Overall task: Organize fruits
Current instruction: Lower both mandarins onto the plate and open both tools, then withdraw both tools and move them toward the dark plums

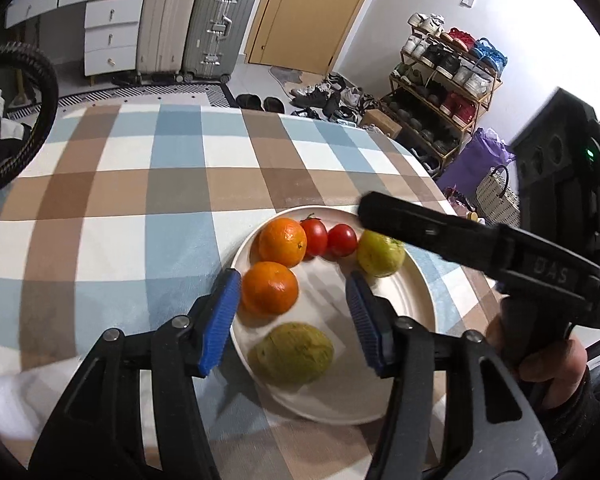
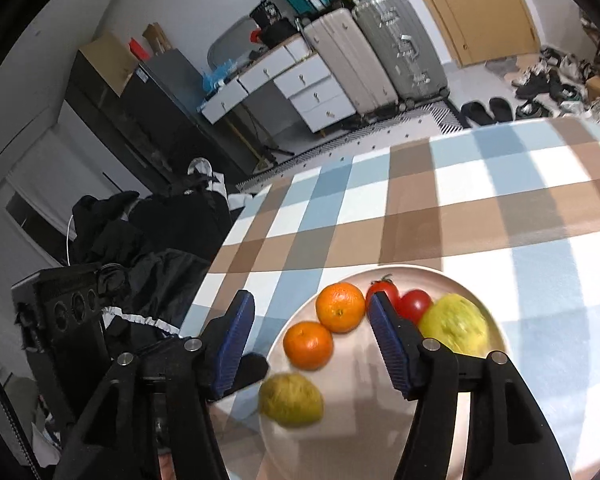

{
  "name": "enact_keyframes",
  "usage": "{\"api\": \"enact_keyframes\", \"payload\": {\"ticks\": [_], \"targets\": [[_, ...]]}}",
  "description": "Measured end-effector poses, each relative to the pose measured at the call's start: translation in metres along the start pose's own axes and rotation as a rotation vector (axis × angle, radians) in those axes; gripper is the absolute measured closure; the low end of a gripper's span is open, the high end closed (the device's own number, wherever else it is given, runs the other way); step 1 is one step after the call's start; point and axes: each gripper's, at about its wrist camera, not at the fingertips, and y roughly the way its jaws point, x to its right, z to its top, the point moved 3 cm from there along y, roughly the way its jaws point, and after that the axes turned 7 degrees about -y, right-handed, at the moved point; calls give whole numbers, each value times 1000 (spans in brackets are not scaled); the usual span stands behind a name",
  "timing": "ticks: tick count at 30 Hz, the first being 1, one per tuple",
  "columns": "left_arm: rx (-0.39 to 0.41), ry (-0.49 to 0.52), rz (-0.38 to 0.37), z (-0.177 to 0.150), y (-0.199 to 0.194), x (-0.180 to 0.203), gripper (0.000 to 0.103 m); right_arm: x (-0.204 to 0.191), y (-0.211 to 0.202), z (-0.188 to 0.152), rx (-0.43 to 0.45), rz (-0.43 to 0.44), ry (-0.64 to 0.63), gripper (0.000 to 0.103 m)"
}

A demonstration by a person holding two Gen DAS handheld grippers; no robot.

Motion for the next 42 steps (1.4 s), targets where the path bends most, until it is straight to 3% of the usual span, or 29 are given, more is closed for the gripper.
{"api": "enact_keyframes", "payload": {"ticks": [5, 10, 13, 16, 21, 26, 30, 35, 42], "targets": [[59, 30, 16, -14, -42, 19, 43, -8, -58, -14, 92, -12, 0, 24], [110, 68, 13, -34, -83, 44, 42, -18, -106, -35, 147, -17, -8, 20], [134, 78, 16, -48, -103, 57, 33, -24, -127, -48, 161, -28, -6, 16], [154, 87, 19, -64, -123, 68, 23, -32, -148, -61, 187, -53, -23, 4], [169, 114, 38, -93, -148, 84, 19, -56, -186, -91, 243, -74, -95, 2], [230, 144, 61, -126, -171, 97, 3, -73, -216, -124, 279, -65, -161, 0], [271, 162, 69, -148, -183, 102, 2, -82, -230, -151, 285, -86, -225, 0], [278, 136, 72, -175, -189, 99, 1, -90, -228, -191, 232, -109, -260, 0], [212, 126, 120, -211, -179, 79, 1, -86, -204, -238, 140, -143, -256, 0]]}}
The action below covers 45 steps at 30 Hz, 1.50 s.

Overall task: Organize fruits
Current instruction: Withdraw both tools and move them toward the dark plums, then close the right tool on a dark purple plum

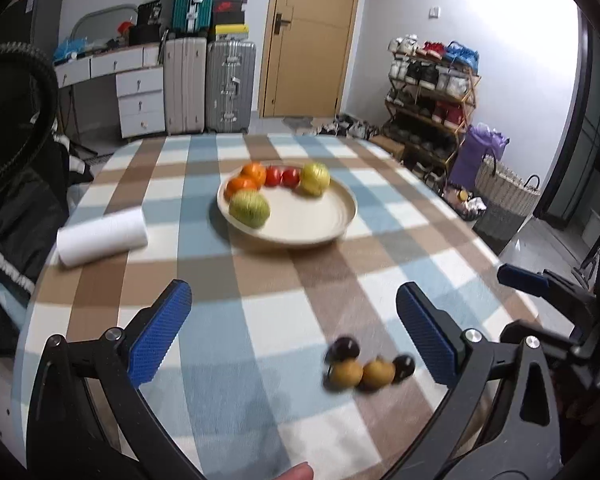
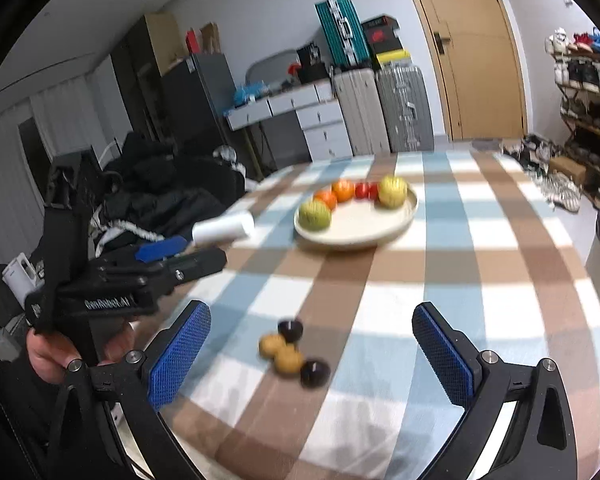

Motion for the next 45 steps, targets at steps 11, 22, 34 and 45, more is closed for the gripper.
{"api": "enact_keyframes", "payload": {"ticks": [11, 22, 34, 45], "targets": [[-108, -68, -22, -44, 19, -22, 1, -2, 28, -38, -96, 20, 48, 0], [-139, -112, 0, -52, 26, -42, 1, -11, 51, -45, -173, 56, -38, 24], [-158, -163, 5, -56, 35, -61, 1, -14, 67, -46, -219, 60, -164, 54], [-157, -134, 4, -52, 39, -58, 1, -3, 74, -46, -230, 51, -153, 78]]}}
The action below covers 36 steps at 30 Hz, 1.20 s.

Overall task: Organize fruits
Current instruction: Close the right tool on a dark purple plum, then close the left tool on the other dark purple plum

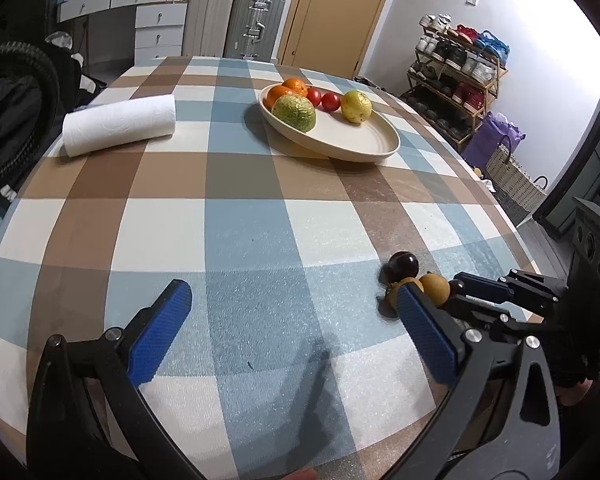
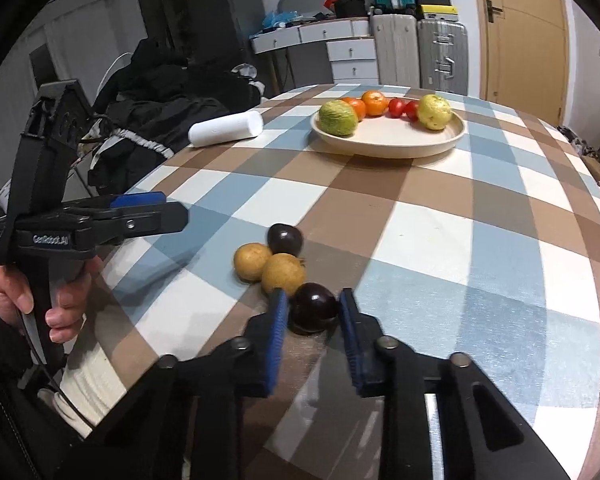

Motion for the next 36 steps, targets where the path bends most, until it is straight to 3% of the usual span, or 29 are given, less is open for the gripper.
{"api": "enact_keyframes", "payload": {"ticks": [10, 14, 19, 23, 31, 33, 36], "targets": [[-6, 46, -2, 10, 11, 15, 1, 8, -14, -4, 78, 22, 53, 78], [19, 157, 13, 16, 12, 32, 1, 20, -24, -3, 114, 16, 85, 78], [-33, 216, -42, 22, 21, 51, 1, 31, -37, 2, 166, 5, 122, 78], [-63, 255, -39, 25, 34, 66, 1, 44, -43, 8, 200, 23, 177, 78], [-155, 263, -91, 26, 54, 80, 2, 64, -43, 17, 229, 28, 220, 78], [-161, 260, -94, 28, 57, 81, 5, 66, -40, 19, 230, 36, 225, 78], [-178, 255, -95, 32, 60, 81, 19, 68, -36, 19, 217, 24, 225, 78]]}}
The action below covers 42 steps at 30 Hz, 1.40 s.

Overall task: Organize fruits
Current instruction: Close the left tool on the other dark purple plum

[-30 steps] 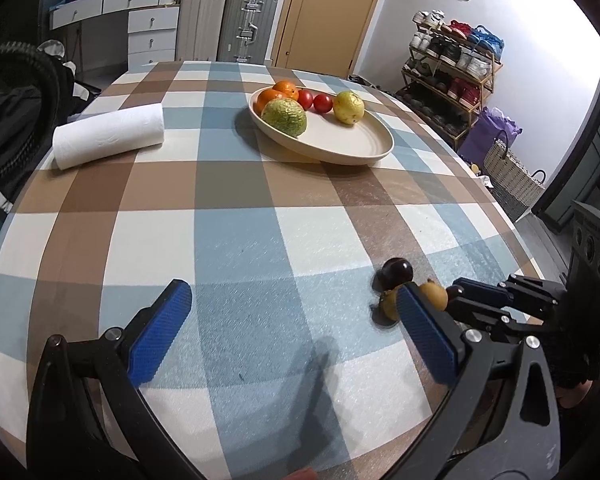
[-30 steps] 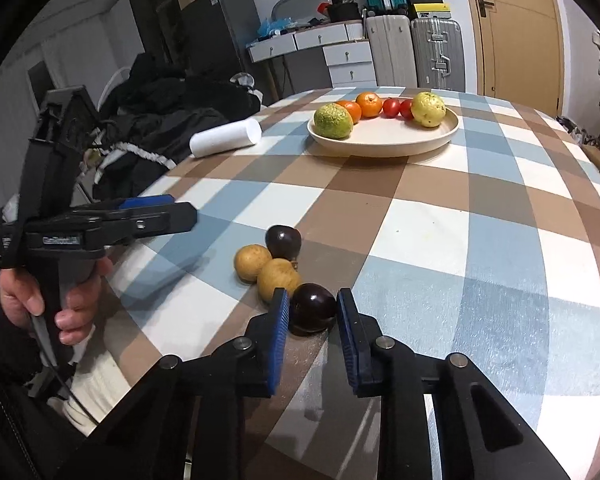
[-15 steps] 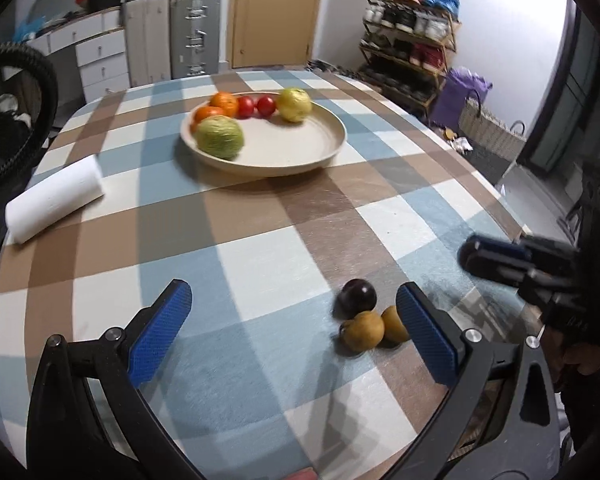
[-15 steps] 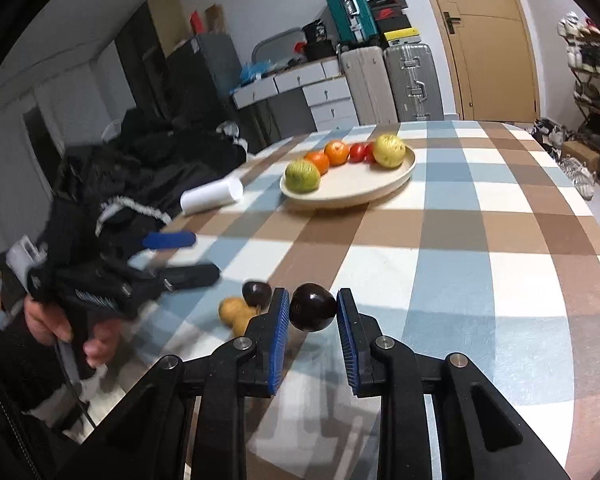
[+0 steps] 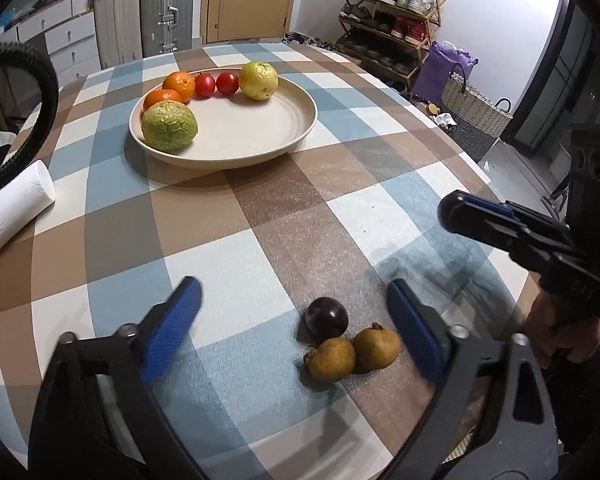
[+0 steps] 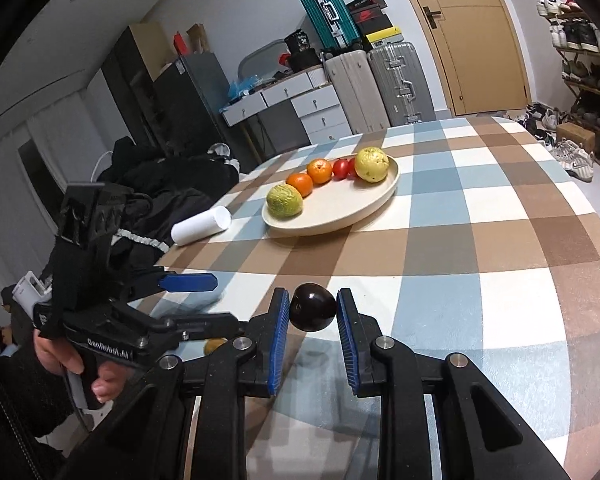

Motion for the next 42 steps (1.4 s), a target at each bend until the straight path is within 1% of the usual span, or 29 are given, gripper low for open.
{"api": "enact_keyframes", "payload": {"ticks": [1, 4, 6, 7, 8, 10, 11, 13, 16, 24, 27, 30, 33, 37, 42], "targets": [[-6, -5, -4, 1, 1, -1, 25, 1, 0, 0, -1, 2, 5, 78], [-22, -20, -38, 2, 1, -3, 32, 2, 0, -1, -3, 14, 12, 78], [-37, -17, -46, 1, 2, -3, 41, 1, 0, -1, -2, 19, 7, 78], [-48, -15, -50, 1, 4, -2, 48, 1, 1, -1, -1, 17, 5, 78], [-60, -15, -64, 0, 6, -2, 51, 1, 1, -1, -1, 14, 4, 78], [-74, -20, -84, -1, 8, -1, 53, 0, 2, -1, -3, 19, 0, 78], [-80, -21, -85, -1, 9, -1, 59, 0, 2, -2, -2, 15, -2, 78], [-94, -23, -79, -1, 12, -2, 66, 1, 2, -2, -1, 20, 1, 78], [-108, -38, -113, -2, 14, 0, 73, 1, 1, -3, 0, 22, 5, 78], [-139, -5, -121, -9, 19, 12, 75, -1, 2, -3, -4, 25, -4, 78], [-141, -9, -140, -9, 19, 14, 83, -1, 3, -3, -7, 22, -1, 78], [-135, 0, -134, -9, 18, 15, 83, 0, 3, -3, -8, 23, -2, 78], [-130, -14, -160, -7, 16, 13, 83, -1, 5, -2, -18, 19, -8, 78], [-101, -20, -175, 5, 11, 9, 83, 1, 6, 2, -15, 26, -1, 78], [-44, -21, -172, 34, 1, 2, 83, 11, 12, 22, 5, 35, 27, 78]]}}
